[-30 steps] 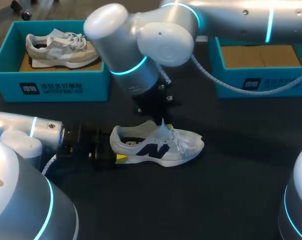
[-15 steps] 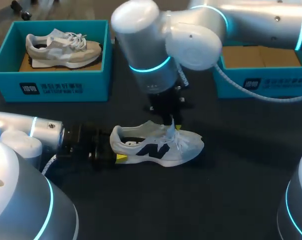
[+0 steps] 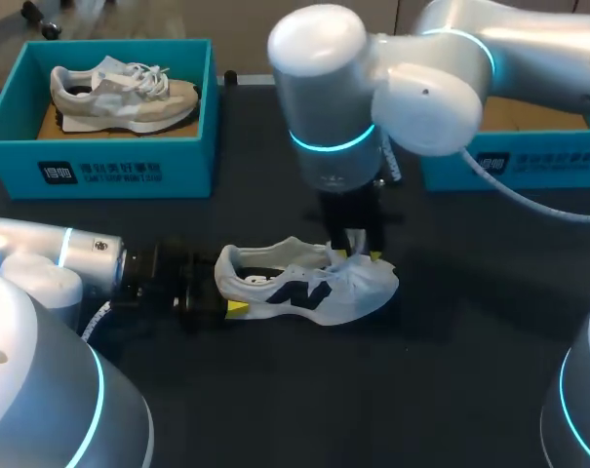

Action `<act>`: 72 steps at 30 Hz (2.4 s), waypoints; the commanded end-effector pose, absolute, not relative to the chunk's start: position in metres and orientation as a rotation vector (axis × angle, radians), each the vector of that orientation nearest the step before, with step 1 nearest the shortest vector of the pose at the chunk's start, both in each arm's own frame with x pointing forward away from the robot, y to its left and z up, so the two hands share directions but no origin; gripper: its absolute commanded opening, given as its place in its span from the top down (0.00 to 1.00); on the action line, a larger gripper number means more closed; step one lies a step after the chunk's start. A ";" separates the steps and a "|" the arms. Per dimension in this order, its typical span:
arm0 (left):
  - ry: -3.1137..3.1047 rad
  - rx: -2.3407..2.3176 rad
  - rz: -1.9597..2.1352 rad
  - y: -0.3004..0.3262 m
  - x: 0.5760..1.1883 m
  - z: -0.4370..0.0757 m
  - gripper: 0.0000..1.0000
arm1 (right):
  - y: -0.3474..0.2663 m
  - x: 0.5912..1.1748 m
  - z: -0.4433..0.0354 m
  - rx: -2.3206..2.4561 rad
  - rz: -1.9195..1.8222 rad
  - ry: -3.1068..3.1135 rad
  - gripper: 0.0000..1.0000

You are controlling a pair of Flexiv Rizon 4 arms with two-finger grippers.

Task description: Take the shoe out of the shoebox, open the shoe tongue, remove and reinsert the insole, then place the shoe into the shoebox

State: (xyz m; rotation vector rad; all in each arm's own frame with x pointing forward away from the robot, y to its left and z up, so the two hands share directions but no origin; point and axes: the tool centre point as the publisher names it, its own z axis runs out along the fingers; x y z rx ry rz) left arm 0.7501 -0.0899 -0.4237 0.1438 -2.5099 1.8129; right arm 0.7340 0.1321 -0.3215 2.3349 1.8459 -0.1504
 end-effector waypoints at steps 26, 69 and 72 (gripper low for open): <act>-2.511 0.147 1.814 -0.090 0.749 -0.424 1.00 | 0.106 0.716 -0.364 2.896 -0.014 0.673 0.47; -2.511 0.147 1.814 -0.090 0.749 -0.424 1.00 | 0.129 0.725 -0.293 2.354 0.380 1.451 0.00; -2.511 0.147 1.814 -0.090 0.749 -0.424 1.00 | 0.137 0.726 -0.289 2.283 0.379 1.528 0.00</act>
